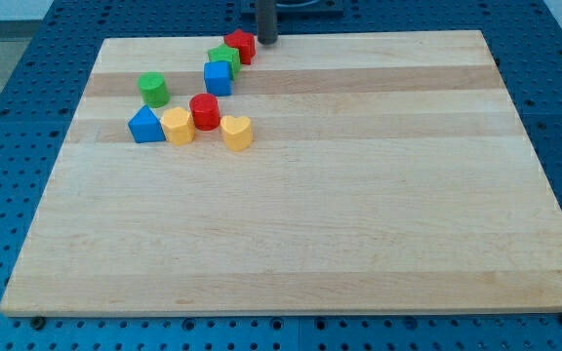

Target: Push the red star towards the center

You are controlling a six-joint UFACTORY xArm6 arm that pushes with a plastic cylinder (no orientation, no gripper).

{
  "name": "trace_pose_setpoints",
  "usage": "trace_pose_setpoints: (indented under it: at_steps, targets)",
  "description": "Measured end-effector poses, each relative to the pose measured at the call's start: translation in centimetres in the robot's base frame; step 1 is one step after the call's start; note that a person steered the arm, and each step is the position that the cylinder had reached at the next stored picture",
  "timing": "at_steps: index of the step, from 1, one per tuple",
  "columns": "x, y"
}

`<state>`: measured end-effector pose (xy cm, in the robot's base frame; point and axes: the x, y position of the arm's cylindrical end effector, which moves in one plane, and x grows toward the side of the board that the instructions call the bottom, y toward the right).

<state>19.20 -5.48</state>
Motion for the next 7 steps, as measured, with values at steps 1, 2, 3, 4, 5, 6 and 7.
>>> trace_pose_setpoints:
  at_steps: [1, 2, 3, 4, 5, 6, 7]
  targets:
    - [0.1, -2.9]
    - [-0.1, -5.9]
    - [0.0, -8.7]
    - [0.0, -11.0]
    - [1.1, -9.0]
    - [4.2, -0.4]
    - [5.4, 3.9]
